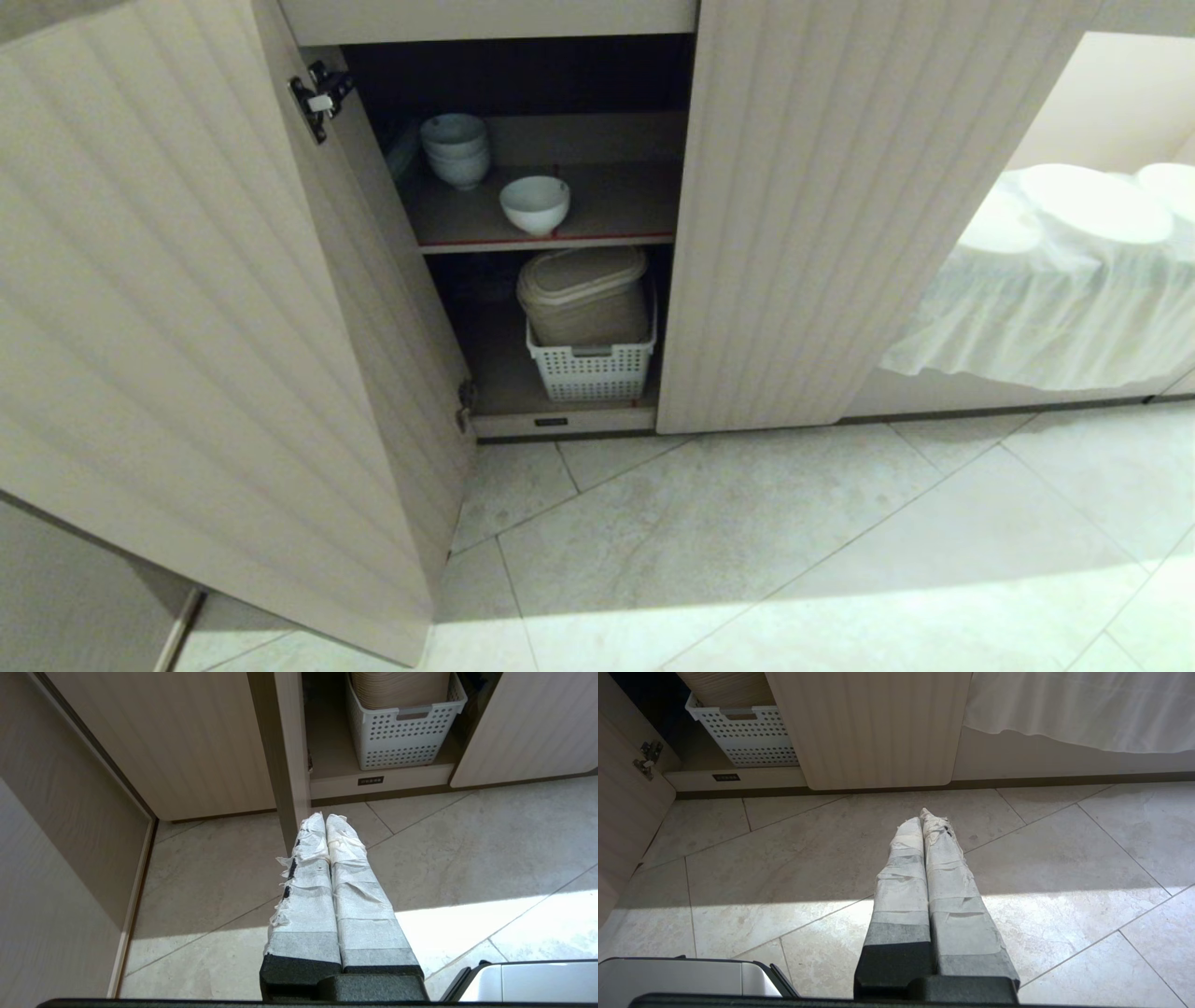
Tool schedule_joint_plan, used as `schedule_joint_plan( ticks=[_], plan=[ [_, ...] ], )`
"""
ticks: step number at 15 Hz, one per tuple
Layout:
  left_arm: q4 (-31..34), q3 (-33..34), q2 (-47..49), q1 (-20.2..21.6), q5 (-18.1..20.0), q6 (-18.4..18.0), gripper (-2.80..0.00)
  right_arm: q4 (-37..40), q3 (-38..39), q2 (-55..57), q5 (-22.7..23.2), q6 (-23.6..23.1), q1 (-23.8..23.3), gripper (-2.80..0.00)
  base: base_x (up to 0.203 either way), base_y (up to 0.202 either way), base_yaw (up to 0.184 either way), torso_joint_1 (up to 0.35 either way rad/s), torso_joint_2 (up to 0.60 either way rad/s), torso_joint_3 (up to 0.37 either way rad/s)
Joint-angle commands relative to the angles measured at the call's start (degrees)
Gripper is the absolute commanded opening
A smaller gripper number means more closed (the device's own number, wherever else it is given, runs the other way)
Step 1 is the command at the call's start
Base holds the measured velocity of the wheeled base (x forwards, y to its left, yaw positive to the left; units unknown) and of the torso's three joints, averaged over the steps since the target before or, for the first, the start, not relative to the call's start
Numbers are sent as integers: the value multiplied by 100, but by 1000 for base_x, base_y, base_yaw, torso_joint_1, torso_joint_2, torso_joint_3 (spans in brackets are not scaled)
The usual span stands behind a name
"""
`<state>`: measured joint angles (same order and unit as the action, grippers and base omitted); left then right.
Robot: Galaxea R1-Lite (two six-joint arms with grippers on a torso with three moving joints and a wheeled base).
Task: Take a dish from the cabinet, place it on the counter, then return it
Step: Take the bowl from the cabinet
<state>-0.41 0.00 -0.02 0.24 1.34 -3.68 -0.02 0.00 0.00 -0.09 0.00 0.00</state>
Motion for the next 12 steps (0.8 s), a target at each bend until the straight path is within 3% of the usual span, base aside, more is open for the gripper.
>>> schedule_joint_plan(
  ticks=[1,12],
  plan=[
    [-2,0,2,2,-2,-1,-280,-6,0,0,0,0,0,-280,0,0,0,0,0,0],
    [-2,0,2,2,3,-1,-280,-6,0,0,0,0,0,-280,0,0,0,0,0,0]
  ],
)
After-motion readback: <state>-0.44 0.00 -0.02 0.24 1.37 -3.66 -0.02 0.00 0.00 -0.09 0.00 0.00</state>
